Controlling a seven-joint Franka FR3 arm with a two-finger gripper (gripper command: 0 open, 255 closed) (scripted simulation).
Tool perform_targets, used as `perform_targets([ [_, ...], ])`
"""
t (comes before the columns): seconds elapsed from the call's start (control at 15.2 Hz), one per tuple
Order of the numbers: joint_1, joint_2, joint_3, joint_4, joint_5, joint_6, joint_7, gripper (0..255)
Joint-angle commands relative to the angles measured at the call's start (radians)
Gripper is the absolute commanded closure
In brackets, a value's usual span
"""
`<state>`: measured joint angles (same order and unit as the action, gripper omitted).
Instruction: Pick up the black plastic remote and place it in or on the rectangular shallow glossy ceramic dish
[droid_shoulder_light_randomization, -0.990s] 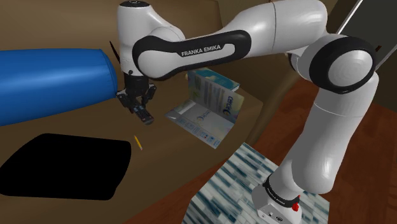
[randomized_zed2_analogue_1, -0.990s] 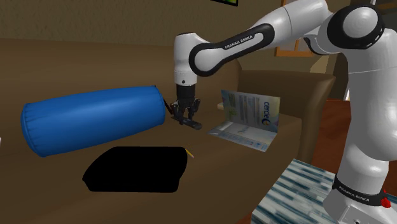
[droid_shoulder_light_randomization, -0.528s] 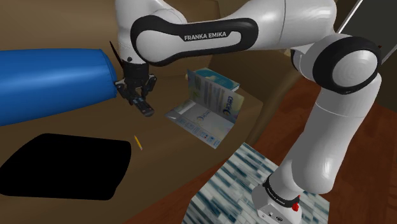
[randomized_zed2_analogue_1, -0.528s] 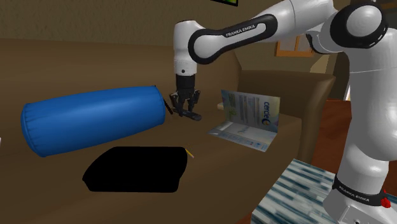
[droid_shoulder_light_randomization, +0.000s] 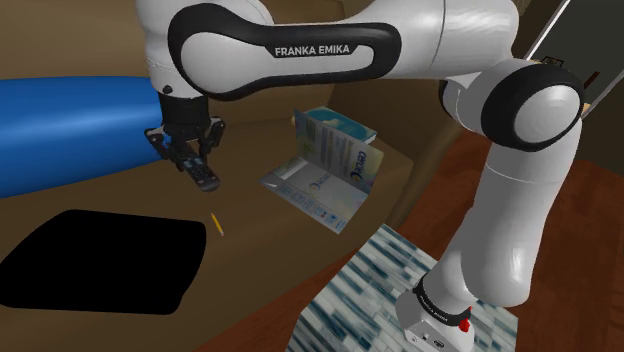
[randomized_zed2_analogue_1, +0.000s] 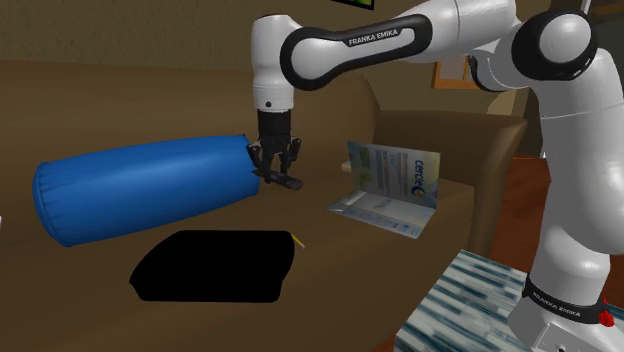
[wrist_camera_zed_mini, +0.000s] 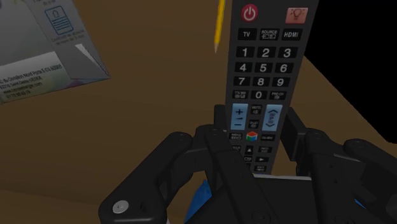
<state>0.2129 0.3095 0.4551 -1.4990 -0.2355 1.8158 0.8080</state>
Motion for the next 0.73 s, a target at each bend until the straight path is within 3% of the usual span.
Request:
perform_targets([
  [0.0, 0.043, 0.049, 0.009, 0.074, -0.024, -0.034, 0.044, 255],
  [0.4, 0.199, 0.214, 0.02, 0.338, -0.097, -0.16, 0.156, 255],
  [0.66, 0.344, 0.381, 0.006, 0.632, -0.155, -0.291, 0.201, 255],
])
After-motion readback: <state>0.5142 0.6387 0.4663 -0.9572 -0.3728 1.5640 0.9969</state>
